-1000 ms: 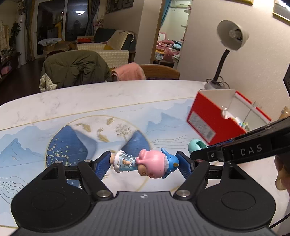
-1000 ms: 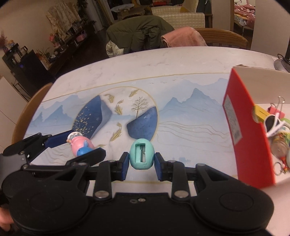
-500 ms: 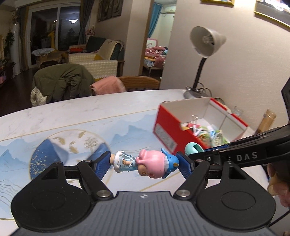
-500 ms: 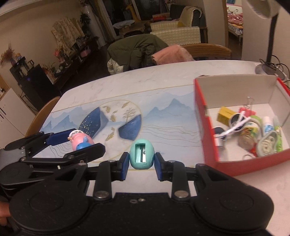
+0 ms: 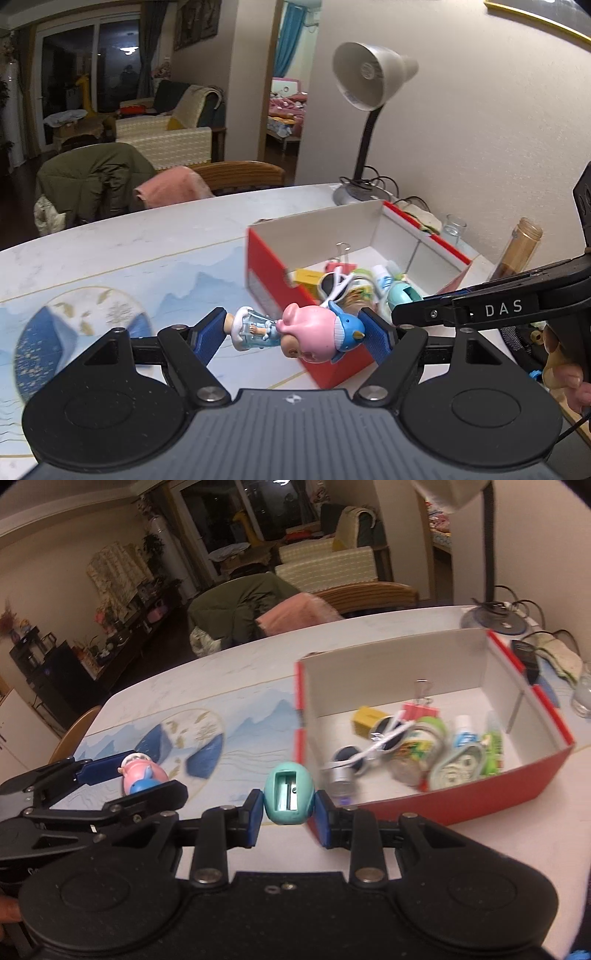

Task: Organize rigid objects
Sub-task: 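Carry the figurine and teal sharpener with both grippers over the shoebox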

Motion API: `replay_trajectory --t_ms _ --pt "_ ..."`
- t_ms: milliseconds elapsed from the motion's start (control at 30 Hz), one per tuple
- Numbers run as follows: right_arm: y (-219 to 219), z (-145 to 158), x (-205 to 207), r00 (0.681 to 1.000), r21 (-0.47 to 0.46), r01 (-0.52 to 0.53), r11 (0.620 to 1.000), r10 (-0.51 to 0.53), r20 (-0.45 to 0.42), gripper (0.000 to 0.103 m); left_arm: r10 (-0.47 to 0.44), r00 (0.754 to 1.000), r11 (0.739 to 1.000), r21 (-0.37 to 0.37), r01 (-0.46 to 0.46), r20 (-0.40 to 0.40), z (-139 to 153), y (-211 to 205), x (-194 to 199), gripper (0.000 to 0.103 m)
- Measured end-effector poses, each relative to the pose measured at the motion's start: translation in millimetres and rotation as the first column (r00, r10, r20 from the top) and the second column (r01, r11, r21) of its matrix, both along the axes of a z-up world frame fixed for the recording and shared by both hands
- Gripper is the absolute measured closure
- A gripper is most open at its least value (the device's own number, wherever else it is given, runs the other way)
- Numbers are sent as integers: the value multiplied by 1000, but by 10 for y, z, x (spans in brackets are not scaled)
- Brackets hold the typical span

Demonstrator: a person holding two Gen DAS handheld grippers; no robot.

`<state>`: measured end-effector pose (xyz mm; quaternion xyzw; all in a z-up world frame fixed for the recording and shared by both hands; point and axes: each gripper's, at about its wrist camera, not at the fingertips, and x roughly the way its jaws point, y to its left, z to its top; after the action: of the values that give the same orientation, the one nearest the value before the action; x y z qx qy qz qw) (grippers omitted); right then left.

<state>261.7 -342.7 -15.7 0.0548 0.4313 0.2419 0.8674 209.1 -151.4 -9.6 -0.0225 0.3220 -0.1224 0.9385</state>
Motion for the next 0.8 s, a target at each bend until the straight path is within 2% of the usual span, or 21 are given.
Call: replay_trajectory --t_ms 233,467,800 --pt "-473 -28 150 998 -16 63 998 -63 13 74 -47 999 999 2 47 -20 -74 -416 277 26" --pt "-857 -87 322 993 -34 120 992 -119 20 74 -91 995 995 38 93 -40 -125 -780 629 26" --pt "-1098 -206 711 991 -56 132 990 -132 14 74 -114 992 986 112 120 -60 -206 -1137 1263 26"
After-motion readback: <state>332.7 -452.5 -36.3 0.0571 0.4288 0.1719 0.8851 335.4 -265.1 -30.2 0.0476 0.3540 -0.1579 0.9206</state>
